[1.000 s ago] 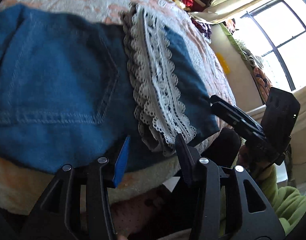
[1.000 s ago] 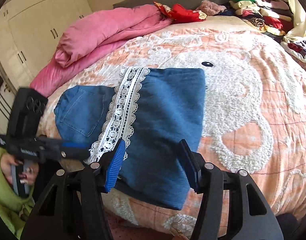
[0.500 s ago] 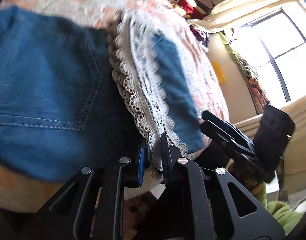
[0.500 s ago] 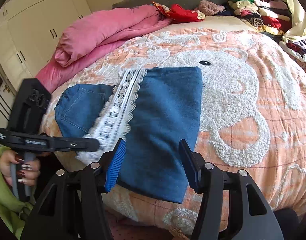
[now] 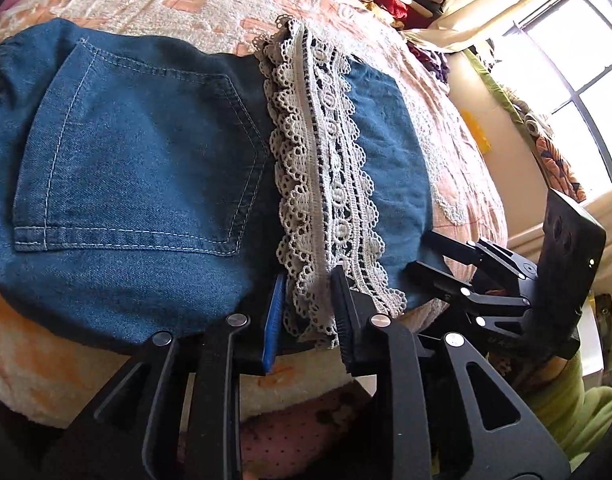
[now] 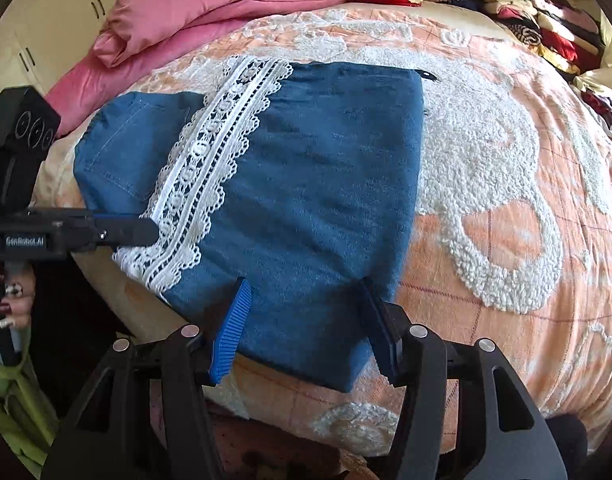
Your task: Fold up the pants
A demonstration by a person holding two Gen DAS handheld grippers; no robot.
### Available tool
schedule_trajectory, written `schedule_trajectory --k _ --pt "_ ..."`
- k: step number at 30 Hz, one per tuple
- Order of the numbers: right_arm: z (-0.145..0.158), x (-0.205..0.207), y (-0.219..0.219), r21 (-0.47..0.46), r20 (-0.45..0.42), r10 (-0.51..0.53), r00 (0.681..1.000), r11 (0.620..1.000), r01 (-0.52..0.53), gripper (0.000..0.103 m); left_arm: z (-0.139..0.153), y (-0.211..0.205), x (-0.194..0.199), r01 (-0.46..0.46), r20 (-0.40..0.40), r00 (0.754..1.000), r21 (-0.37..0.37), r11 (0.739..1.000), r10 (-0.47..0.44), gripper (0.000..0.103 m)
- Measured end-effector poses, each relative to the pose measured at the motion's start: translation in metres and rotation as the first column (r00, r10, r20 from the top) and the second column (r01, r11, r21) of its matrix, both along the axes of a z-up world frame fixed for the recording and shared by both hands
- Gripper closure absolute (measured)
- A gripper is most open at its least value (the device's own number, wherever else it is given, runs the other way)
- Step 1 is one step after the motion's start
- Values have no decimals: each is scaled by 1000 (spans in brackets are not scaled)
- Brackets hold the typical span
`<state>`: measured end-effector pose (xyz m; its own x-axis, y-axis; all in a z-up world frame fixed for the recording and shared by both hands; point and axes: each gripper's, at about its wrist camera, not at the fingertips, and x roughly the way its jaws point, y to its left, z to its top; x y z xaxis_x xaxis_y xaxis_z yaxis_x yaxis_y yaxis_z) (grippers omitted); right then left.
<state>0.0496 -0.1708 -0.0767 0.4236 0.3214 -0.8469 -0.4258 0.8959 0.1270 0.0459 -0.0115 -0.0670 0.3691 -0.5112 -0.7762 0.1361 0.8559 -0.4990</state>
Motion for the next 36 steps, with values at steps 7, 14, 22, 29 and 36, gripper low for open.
schedule_trajectory --k 7,14,22,29,36 --pt "0 -6 -5 -12 -1 3 1000 1000 -3 49 10 3 -4 -4 39 999 27 1000 3 76" --pt "16 -15 -23 54 -8 -29 1000 998 29 49 40 9 -8 -38 150 988 80 996 26 71" --pt "38 -11 -60 127 38 -144 989 982 138 49 54 -17 -5 -14 222 975 154 988 -21 58" --pt "52 -2 -71 145 78 -163 984 978 150 49 44 -56 0 92 225 964 225 970 -143 56" --pt "55 7 -53 125 93 -112 989 987 100 49 7 -64 9 117 162 971 326 938 -177 69"
